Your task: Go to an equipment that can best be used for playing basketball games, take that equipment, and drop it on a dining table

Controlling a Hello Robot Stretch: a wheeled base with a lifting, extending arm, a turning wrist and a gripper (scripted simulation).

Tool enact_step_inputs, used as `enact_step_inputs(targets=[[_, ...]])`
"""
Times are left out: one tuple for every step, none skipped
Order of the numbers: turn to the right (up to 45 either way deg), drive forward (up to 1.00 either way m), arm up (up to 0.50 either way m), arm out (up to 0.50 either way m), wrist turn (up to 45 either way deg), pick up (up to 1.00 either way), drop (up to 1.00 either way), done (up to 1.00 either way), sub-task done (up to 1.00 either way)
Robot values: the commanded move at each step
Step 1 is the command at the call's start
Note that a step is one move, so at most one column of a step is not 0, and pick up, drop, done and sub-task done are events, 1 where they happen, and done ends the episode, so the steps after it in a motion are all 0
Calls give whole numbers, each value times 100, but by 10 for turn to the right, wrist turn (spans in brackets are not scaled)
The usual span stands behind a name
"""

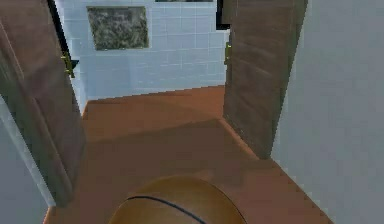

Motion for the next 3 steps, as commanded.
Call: enact_step_inputs(targets=[[0, 100, 0, 0, 0, 0, 0, 0, 0], [-30, 0, 0, 0, 0, 0, 0, 0, 0], [0, 100, 0, 0, 0, 0, 0, 0, 0]])
